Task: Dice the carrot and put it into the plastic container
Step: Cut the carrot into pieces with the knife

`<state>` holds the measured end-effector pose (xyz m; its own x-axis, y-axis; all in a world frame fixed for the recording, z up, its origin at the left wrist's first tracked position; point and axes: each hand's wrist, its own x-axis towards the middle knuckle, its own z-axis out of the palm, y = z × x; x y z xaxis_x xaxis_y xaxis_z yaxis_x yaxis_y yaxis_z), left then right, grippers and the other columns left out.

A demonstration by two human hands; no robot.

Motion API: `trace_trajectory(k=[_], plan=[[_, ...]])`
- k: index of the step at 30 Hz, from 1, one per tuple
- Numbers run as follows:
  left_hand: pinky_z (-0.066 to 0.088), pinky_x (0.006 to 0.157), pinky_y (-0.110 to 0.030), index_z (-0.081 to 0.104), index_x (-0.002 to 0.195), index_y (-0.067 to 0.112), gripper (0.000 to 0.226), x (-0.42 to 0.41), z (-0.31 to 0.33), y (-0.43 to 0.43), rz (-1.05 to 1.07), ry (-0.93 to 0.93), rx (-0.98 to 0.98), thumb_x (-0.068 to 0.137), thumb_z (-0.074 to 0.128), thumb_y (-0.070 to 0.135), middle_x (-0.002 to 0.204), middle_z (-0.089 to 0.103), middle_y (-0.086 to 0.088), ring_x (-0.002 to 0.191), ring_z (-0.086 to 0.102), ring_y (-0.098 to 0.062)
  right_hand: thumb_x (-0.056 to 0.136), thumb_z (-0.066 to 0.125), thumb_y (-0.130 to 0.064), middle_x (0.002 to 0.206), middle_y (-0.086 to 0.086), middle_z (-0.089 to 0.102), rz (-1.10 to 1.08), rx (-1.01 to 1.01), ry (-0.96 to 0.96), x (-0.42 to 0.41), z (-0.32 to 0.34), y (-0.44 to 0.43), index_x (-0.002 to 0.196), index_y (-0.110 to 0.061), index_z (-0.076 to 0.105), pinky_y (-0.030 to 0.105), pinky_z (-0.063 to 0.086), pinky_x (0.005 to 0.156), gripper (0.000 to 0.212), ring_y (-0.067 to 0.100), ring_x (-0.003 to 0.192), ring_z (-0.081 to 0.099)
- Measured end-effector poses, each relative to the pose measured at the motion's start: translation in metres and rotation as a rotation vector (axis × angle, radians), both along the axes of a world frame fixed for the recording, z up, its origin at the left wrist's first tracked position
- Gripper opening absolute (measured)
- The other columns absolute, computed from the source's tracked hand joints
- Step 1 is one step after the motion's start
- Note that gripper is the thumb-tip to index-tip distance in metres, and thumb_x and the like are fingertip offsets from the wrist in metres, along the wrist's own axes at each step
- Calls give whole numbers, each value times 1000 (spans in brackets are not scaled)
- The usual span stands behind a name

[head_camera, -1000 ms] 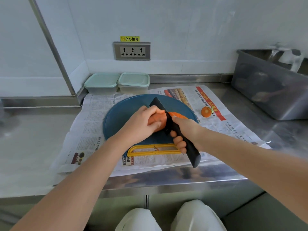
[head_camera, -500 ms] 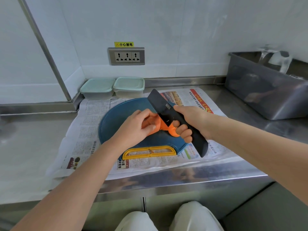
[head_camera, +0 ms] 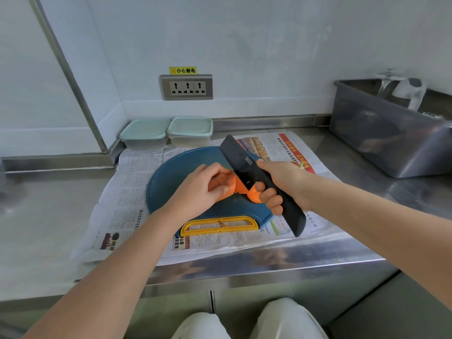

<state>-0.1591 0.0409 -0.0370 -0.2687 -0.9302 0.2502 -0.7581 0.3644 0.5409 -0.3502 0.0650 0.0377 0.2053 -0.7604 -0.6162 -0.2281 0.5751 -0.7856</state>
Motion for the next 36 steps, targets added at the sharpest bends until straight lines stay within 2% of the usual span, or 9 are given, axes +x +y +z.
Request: trace_trajectory(k=[3, 8, 20, 29, 36], plan=[[36, 73, -13, 49, 123, 29, 33, 0, 0, 0, 12, -18, -3, 91, 59, 32, 117, 52, 4, 107, 51, -12, 100, 30, -52, 47, -1, 36, 10, -1, -12, -1, 5, -1, 60, -14, 43, 16, 29, 36, 56, 10, 34, 30], [40, 80, -21, 49, 122, 27, 33, -1, 0, 0, 25, -31, 7, 91, 59, 33, 117, 53, 3, 107, 52, -13, 100, 30, -52, 47, -1, 36, 18, 8, 12, -1, 5, 1, 60, -13, 43, 16, 29, 36, 57, 11, 34, 30], [36, 78, -18, 48, 125, 31, 35, -3, 3, 4, 21, -54, 17, 92, 59, 32, 118, 50, 3, 109, 50, -13, 99, 31, -52, 46, -1, 38, 6, 9, 77, 4, 7, 6, 62, -14, 43, 16, 32, 36, 55, 11, 33, 32], [34, 71, -16, 51, 118, 30, 28, -6, 4, 4, 13, -36, 9, 92, 60, 30, 108, 48, 6, 100, 49, -11, 98, 30, -54, 44, -1, 36, -3, 9, 181, 13, 5, 11, 62, -15, 40, 16, 31, 39, 54, 12, 33, 30], [34, 76, -18, 52, 118, 29, 29, -6, 3, 4, -8, -8, 12, 91, 61, 27, 103, 47, 7, 96, 48, -10, 98, 29, -53, 44, -2, 35, -23, 55, 169, 18, 5, 5, 60, -15, 40, 16, 30, 37, 55, 12, 33, 29]])
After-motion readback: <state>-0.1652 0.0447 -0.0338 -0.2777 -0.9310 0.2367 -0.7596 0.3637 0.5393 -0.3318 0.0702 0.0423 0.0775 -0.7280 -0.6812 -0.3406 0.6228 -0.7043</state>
